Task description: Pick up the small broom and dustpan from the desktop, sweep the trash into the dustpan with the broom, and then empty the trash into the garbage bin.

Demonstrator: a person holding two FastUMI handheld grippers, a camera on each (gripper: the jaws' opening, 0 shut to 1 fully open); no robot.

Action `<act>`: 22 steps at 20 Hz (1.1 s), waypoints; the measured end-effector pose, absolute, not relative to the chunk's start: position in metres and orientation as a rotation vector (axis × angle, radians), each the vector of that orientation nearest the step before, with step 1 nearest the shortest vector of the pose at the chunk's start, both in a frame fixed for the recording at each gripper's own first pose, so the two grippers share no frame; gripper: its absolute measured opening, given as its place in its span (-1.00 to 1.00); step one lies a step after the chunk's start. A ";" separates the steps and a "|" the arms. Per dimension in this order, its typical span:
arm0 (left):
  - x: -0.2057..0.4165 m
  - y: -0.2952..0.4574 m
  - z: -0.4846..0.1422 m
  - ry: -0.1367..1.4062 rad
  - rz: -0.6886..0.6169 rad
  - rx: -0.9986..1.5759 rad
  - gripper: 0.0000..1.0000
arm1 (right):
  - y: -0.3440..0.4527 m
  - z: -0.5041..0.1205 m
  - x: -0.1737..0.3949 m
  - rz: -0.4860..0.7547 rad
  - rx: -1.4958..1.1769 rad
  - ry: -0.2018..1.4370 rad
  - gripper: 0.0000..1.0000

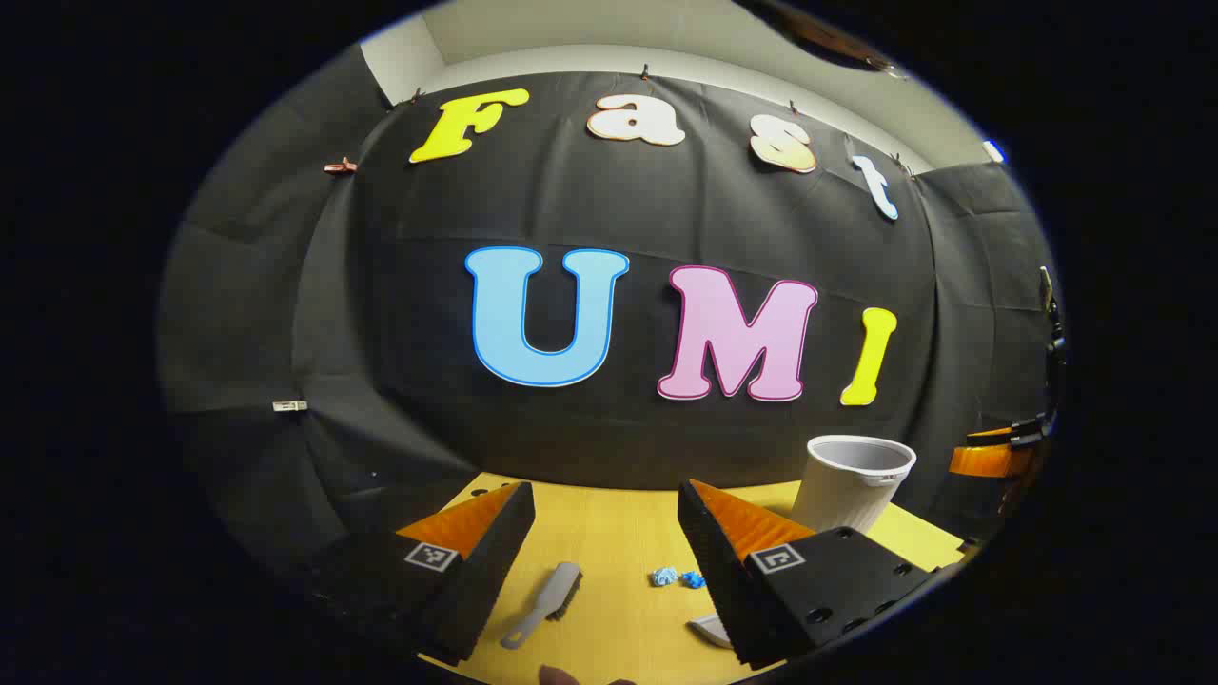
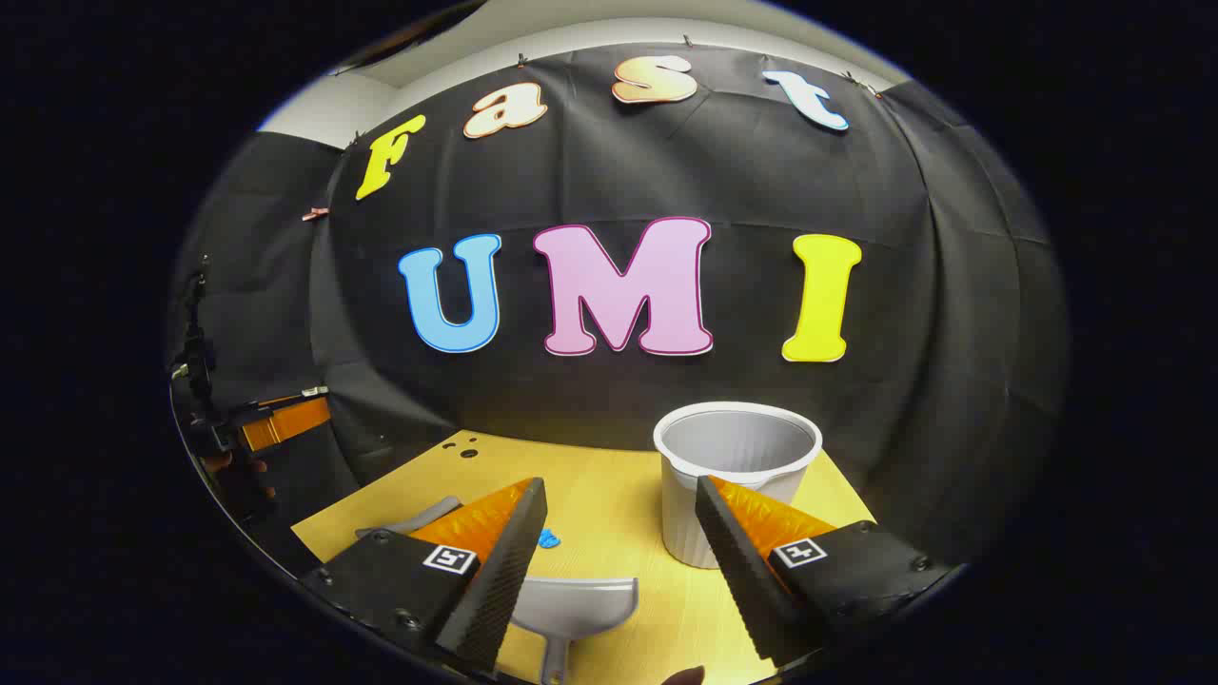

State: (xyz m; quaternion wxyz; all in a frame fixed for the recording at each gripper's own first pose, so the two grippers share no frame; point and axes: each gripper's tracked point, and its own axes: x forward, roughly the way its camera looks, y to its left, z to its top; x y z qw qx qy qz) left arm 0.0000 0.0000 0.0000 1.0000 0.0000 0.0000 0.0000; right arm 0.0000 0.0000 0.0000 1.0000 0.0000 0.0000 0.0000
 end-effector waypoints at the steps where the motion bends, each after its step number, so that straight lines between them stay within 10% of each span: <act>1: 0.004 0.004 0.000 0.000 -0.008 0.011 0.90 | 0.004 -0.002 0.002 -0.008 0.001 0.000 0.93; 14: 0.017 0.030 -0.012 0.016 -0.060 0.045 0.90 | 0.041 -0.002 0.023 -0.049 -0.081 0.025 0.92; 22: 0.016 0.029 -0.019 0.018 -0.116 0.058 0.91 | 0.038 -0.100 0.005 -0.029 -0.181 0.533 0.93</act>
